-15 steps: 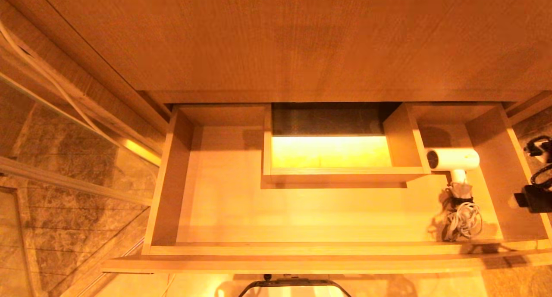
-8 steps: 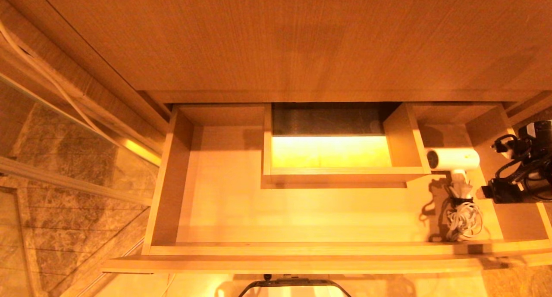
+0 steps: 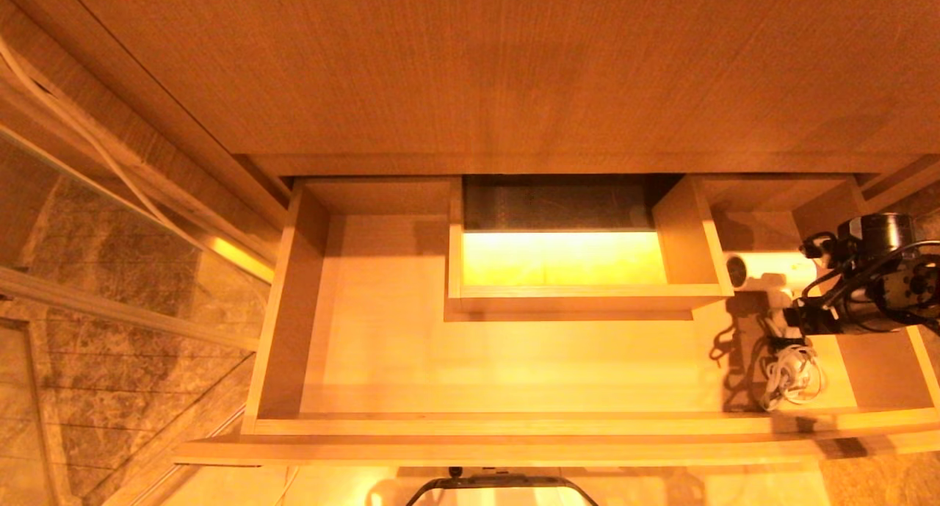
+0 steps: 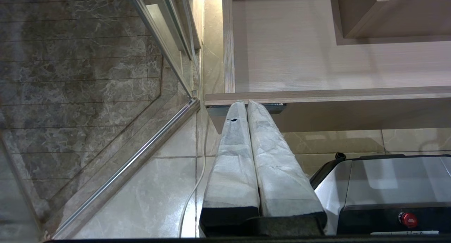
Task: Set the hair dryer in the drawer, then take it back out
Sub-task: Take the hairdryer out
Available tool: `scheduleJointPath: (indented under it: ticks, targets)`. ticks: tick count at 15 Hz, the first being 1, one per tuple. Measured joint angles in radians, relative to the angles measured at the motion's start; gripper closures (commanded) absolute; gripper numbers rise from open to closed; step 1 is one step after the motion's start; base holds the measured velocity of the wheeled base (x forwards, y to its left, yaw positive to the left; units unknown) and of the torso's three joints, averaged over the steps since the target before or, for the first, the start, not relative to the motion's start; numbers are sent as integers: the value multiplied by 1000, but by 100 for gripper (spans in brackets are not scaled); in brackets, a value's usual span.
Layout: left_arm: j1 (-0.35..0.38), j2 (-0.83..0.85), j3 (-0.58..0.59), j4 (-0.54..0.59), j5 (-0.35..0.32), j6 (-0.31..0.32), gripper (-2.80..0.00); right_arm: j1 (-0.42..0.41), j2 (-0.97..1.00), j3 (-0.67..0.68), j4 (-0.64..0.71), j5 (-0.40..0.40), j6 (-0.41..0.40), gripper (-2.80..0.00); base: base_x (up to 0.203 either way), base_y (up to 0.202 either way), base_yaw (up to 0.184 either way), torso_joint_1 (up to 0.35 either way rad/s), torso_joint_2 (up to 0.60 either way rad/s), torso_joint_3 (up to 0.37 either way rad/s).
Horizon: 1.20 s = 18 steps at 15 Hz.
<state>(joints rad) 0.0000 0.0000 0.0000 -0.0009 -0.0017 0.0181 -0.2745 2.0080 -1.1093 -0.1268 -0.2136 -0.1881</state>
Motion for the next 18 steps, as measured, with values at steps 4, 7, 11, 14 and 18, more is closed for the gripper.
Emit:
scheduleJointPath:
  ticks: [4,7,11,14,18]
  targets:
    - [0,0,0,0,0,0,0,2,77,-77,-3,43,-31,-280,0,0,0,0,0,0]
    - [0,0,0,0,0,0,0,1,112,-113,-21,101,-81,-280,0,0,0,0,0,0]
    - [0,0,0,0,0,0,0,-3,134,-118,-40,109,-99,-280,0,0,0,0,0,0]
    - [0,0,0,0,0,0,0,-11,138,-113,-40,109,-103,-280,0,0,0,0,0,0]
    - [0,0,0,0,0,0,0,-22,165,-124,-27,110,-126,-280,0,0,0,0,0,0]
